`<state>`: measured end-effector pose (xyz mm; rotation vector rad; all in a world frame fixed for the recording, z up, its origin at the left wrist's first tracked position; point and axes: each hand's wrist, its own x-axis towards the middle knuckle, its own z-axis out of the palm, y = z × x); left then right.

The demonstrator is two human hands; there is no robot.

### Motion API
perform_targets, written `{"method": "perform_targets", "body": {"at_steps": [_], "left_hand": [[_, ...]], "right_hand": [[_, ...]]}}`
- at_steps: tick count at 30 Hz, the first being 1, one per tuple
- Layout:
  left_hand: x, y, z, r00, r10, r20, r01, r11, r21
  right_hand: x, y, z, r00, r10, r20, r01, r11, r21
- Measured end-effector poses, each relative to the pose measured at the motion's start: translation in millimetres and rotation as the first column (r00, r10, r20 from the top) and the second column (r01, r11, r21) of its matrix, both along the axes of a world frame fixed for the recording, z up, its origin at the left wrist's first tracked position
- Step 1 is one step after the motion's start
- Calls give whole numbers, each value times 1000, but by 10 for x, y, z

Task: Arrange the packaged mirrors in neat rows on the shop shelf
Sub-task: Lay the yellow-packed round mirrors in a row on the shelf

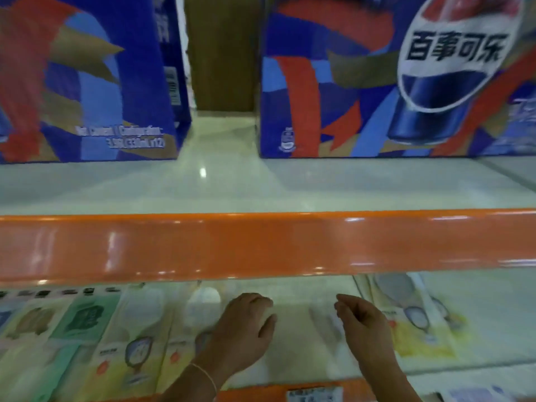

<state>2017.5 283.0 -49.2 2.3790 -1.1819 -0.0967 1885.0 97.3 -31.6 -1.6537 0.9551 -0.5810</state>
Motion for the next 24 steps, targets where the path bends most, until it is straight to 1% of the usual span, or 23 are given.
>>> {"method": "perform_targets", "body": {"at_steps": [3,6,8,9,10,12,14,16,18,20,24], "left_hand": [[-188,-598,66,984,-14,-177,-2,996,-89],[-400,-1168,139,942,-67,-330,32,993,-111],[-521,-1489,150,910,-69,-408,21,992,-122],[-572,-1628,144,895,-61,-443,8,993,-119],[-625,-1746,128,873,-47,-485,-7,994,-108],[-729,-1935,110,823,-1,-569,-62,994,-91],[-818,-2050,82,788,54,-613,-131,988,-83],[-889,-2104,52,771,93,-630,-178,981,-74],[-942,-2116,39,761,121,-638,-209,976,-64],[-982,-2113,45,734,150,-662,-249,967,-58],[-1009,-2107,59,695,196,-692,-351,932,-88]], "right_hand": [[-319,-498,6,989,-138,-56,126,975,-184],[-544,-934,-66,970,-220,-101,184,941,-283],[-649,-1148,-103,963,-225,-148,152,908,-389],[-687,-1242,-151,959,-209,-191,106,891,-441],[-716,-1304,-182,950,-193,-247,61,886,-459],[-738,-1400,-309,926,-139,-352,-18,912,-409],[-754,-1467,-414,916,-88,-392,-91,905,-415],[-788,-1519,-380,917,-72,-392,-121,887,-446],[-820,-1568,-253,913,-13,-407,-137,932,-336],[-839,-1639,-190,917,33,-396,-143,957,-251],[-864,-1738,-115,939,12,-343,-93,971,-222]]}}
